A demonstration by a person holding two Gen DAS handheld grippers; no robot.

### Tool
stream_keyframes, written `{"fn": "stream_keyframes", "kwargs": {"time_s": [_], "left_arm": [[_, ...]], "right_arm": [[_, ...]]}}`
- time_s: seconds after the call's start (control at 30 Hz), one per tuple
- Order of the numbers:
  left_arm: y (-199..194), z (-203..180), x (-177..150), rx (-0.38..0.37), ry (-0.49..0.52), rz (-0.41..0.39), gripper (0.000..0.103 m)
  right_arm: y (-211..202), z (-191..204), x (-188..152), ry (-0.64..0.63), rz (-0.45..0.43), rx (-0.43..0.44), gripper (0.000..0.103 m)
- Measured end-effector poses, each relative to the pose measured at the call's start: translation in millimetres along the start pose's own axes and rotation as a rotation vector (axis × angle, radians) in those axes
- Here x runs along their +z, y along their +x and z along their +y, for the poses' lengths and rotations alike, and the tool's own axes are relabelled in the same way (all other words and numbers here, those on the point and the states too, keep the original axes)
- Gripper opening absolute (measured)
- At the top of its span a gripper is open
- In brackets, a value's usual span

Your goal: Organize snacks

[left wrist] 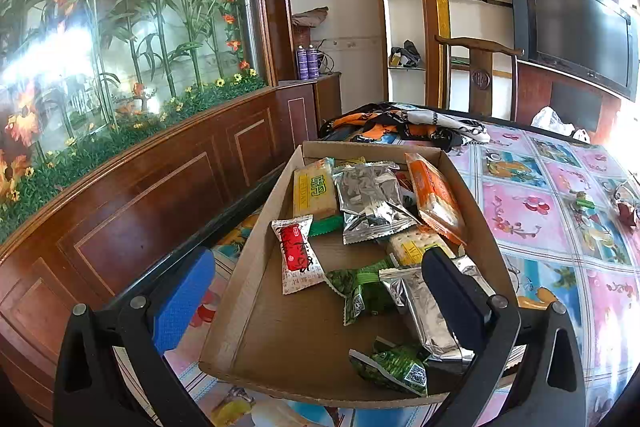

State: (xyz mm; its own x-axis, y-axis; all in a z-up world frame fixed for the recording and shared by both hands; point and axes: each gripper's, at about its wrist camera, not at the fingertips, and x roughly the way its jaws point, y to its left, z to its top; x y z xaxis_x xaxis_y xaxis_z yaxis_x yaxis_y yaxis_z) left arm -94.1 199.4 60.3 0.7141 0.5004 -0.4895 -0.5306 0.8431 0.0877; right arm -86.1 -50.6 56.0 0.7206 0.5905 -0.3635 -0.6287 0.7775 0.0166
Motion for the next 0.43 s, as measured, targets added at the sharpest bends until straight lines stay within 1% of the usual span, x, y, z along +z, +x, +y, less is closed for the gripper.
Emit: {"fn": "stream_keyframes", "kwargs": {"time_s": [0.27, 0.3, 0.37, 0.43], "left_arm": [[-0.3, -1.1, -0.4, 0.010, -0.004, -0.012, 0.103], [-0.2, -1.9, -0.8, 0.016, -0.001, -0.011, 0.103], [-1.3, -3.9, -1.7, 0.054, 0.011, -0.022, 0.103], [-3.8, -3.8, -2.1, 0.056, 0.010, -0.038, 0.103]], "right_arm": [[1.3, 0.0, -0.9, -0.006, 0.007, -0.010, 0.103], [1.1, 0.2, -0.9, -0.006, 0.007, -0.012, 0.103], [1.6, 0.2, -0.8, -0.006, 0.009, -0.013, 0.103], [2.5, 0.1, -1.1, -0.006, 0.013, -0.014, 0.103]]}}
